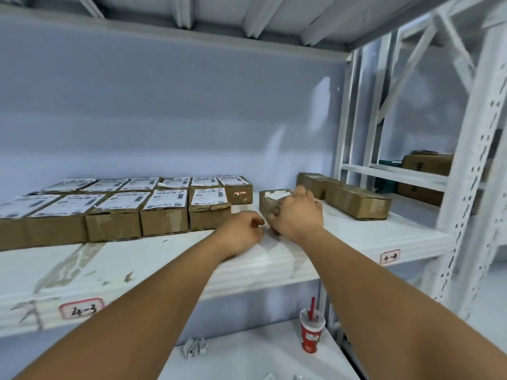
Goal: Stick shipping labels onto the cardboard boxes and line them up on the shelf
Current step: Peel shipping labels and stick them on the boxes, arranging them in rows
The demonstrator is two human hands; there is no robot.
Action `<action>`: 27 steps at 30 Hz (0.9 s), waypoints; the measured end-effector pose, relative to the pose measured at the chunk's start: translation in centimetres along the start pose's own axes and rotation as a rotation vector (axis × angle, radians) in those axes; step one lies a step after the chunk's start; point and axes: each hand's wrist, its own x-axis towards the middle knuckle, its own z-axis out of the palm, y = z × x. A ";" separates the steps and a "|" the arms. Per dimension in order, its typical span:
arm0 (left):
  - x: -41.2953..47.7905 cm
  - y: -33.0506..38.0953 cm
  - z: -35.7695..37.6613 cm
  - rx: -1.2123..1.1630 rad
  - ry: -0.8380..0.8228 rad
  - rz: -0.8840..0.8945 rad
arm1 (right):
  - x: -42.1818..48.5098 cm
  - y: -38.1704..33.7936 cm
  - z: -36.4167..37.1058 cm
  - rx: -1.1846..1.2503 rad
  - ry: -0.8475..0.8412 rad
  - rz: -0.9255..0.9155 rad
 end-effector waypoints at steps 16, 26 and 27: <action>-5.7 -0.2 -3.2 0.352 0.140 0.024 | -4.5 -3.7 -1.0 0.276 0.105 -0.160; -7.9 -4.5 -9.4 0.833 0.348 -0.024 | -4.5 -13.2 -2.4 0.358 0.017 -0.459; -8.3 -5.2 -10.2 0.849 0.353 -0.024 | -4.6 -14.2 -2.5 0.355 0.004 -0.481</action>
